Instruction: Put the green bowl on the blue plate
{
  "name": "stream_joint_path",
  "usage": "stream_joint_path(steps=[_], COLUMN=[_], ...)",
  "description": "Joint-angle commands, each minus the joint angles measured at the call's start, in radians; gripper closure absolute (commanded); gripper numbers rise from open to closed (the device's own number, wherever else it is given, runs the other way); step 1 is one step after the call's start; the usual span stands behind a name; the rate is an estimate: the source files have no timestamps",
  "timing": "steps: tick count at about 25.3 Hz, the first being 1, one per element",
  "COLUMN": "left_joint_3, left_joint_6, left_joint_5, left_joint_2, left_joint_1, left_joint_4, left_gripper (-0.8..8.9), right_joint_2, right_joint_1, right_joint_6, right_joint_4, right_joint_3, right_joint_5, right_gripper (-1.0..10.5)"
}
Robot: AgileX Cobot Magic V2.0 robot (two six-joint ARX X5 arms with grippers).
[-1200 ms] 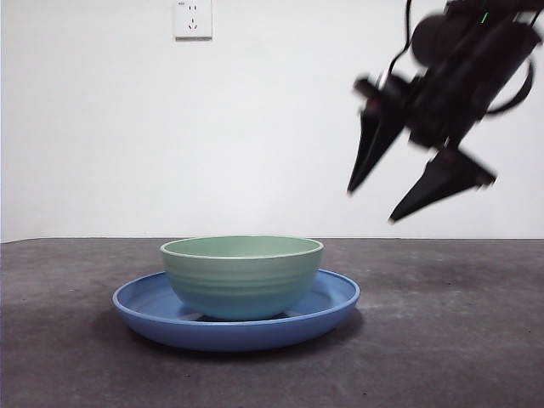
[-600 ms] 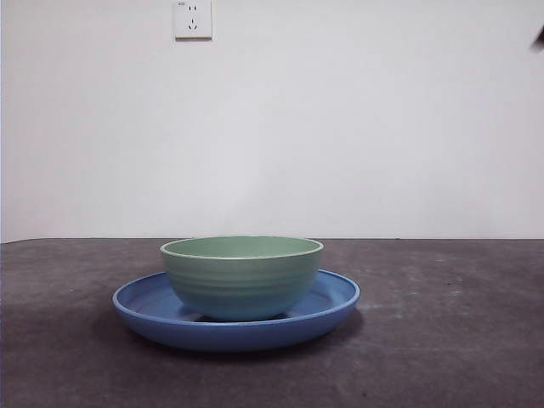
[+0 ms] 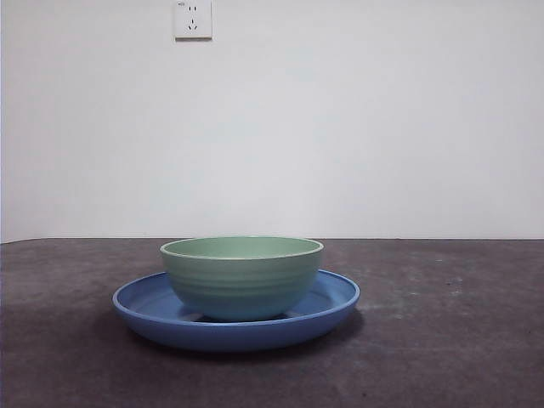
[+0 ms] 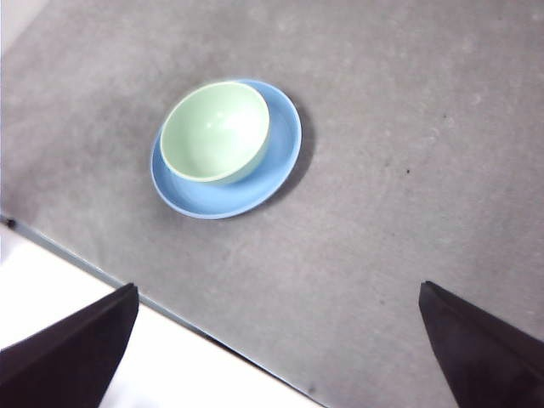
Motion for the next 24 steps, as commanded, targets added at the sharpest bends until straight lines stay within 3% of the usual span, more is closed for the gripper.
stream_joint_path(steps=[1,2,3,4,21,24], left_joint_3=[0.013,0.013,0.013,0.013,0.009,0.002], left_joint_6=[0.008,0.017,0.026,0.026,0.027,0.027], left_joint_5=[0.006,0.006,0.006,0.006,0.006,0.006], left_joint_2=[0.005,0.005,0.005,0.005,0.0,-0.01], left_joint_1=[-0.006,-0.006,-0.006,-0.006,-0.005,0.044], left_joint_4=[0.01,0.008,0.006,0.008,0.009,0.01], left_gripper=[1.15,3.19,6.41,7.98,7.78,7.78], right_joint_2=[-0.005,-0.005,-0.005,-0.005,-0.005,-0.005], right_joint_1=[0.006,0.006,0.006,0.006,0.006,0.006], right_joint_6=[-0.02,-0.02,-0.02,-0.018,-0.016,-0.016], right_joint_4=[-0.028,-0.028,-0.028,-0.019,0.033,0.033], right_joint_3=[0.016,0.016,0.016,0.016,0.016,0.016], right_joint_5=[-0.003,-0.004,-0.003,-0.003,0.001,0.0], right_gripper=[3.9,6.4,9.5,9.1,9.1,9.1])
